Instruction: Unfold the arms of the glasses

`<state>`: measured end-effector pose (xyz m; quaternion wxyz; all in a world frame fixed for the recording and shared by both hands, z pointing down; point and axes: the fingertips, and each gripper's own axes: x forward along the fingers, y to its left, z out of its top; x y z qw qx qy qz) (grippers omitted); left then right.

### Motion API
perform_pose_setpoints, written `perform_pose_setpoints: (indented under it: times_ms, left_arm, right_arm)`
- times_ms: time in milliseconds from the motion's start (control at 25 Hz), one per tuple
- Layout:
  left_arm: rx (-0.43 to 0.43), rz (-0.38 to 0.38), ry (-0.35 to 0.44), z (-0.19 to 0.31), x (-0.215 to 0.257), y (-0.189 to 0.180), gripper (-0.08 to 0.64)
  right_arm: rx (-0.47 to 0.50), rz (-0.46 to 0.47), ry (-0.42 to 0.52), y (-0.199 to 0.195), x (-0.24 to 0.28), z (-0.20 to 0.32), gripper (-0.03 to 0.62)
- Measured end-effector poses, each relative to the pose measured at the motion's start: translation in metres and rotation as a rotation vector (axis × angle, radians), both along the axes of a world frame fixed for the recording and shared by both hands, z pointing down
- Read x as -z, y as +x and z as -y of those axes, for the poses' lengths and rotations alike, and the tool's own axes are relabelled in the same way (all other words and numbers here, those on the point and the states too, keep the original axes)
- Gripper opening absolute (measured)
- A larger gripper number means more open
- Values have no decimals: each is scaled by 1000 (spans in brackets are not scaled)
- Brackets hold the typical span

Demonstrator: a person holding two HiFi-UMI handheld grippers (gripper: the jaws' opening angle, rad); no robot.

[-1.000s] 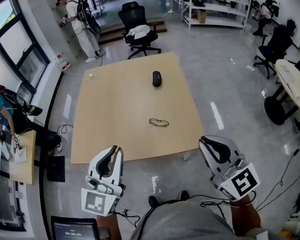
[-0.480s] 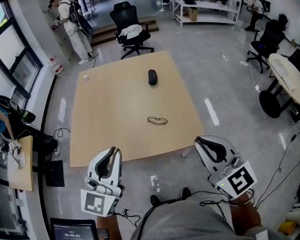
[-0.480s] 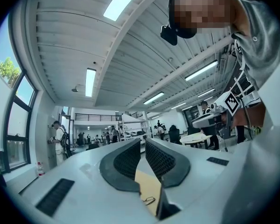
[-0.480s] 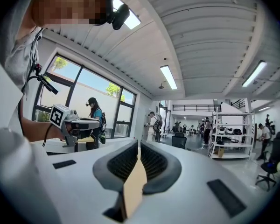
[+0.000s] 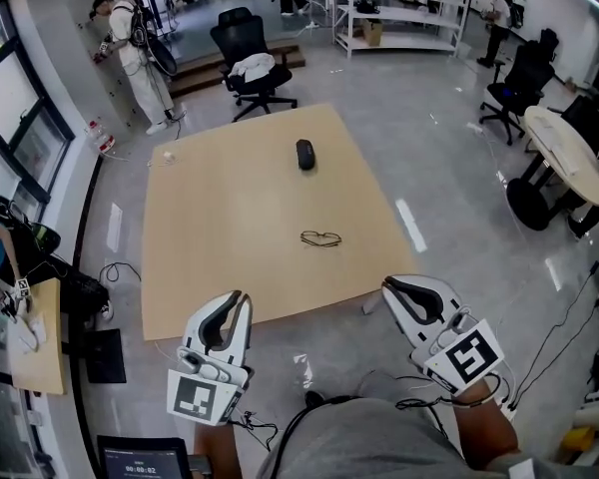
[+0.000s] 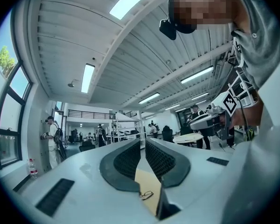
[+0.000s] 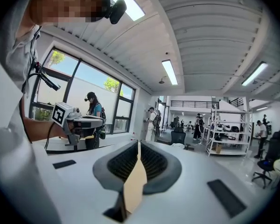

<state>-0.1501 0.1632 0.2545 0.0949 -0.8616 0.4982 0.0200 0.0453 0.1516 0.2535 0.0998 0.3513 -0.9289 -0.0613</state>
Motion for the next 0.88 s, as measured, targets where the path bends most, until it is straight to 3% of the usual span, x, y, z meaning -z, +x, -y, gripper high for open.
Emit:
perform_pose_setpoints:
  times_ms: [360, 560, 880]
  left_arm:
    - [-23, 1, -1, 33, -17, -12, 36]
    - [-44, -23, -65, 76, -38, 2, 35]
    - [-134, 113, -155, 174, -103, 49, 37]
  right_arm:
    - [-11, -2, -15, -23, -21, 28, 12]
    - [-11, -22, -76, -22, -51, 71, 12]
    - [69, -112, -224, -11, -137, 167, 12]
